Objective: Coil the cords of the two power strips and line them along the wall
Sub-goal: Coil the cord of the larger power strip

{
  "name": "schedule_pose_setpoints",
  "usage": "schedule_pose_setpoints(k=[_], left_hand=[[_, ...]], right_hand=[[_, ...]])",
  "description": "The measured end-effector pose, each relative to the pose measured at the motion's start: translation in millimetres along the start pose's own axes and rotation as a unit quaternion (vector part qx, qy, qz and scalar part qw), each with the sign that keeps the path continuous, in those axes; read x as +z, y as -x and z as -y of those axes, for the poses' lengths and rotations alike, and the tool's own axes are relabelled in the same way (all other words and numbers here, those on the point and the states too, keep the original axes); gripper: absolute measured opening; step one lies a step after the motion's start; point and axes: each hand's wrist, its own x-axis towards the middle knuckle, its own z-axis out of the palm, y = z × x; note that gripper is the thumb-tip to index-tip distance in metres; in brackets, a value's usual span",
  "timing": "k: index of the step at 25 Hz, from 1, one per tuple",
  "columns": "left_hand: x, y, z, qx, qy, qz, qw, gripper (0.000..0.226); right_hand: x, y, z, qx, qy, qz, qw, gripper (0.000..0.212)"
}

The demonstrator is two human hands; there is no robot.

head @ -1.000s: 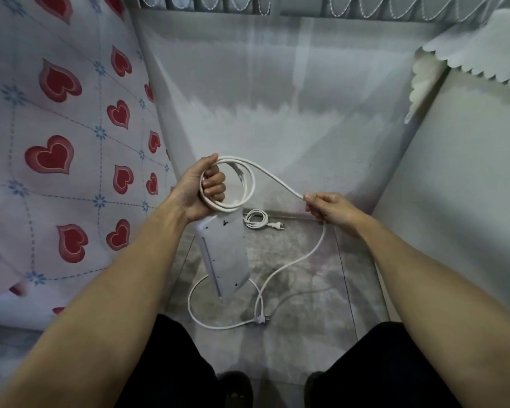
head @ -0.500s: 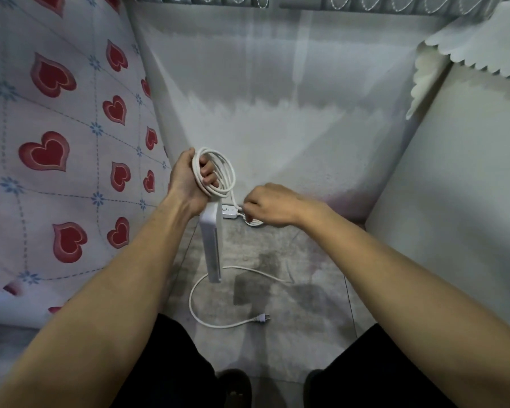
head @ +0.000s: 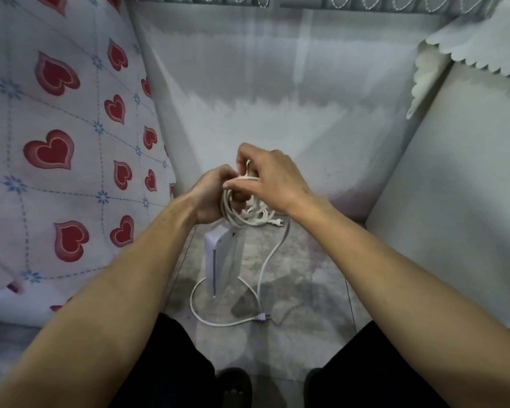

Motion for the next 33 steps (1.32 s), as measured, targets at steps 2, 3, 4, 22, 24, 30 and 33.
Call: schedule_pose_setpoints(k=[2,3,4,22,24,30,33], left_hand=[[3,2,0,-0.034,-0.01,0.058,0.998,0.042],[4,3,0,-0.044,-0.014,0.079,0.996,0.038],[4,3,0,-0.048,-0.019,0.09,0.995,0.034],[-21,8,-19,0.159,0.259,0.025,0.952,0.017],[-29,6,-20,0.182,0.302,-0.027,0.935,0.019],[-22,0,-19,0.213,0.234,-0.117,0.941,0.031],[-18,-1,-19,0.212,0.174,-0.132,0.952,0.036]], right_hand=[[-1,0,-9,0.042,0.003,-0.022,0.999,0.048],[-1,1,-15,0.069,0.001,-0.021,0.997,0.052],[0,1,-23,0.093,-0.012,-0.013,0.996,0.055],[9,47,-150,0.351,-0.249,0.002,0.902,0.055],[8,46,-150,0.344,-0.272,-0.013,0.899,0.034],[0,28,-115,0.173,-0.152,0.078,0.97,0.015],[-7,12,-68,0.092,-0.13,0.135,0.978,0.012]])
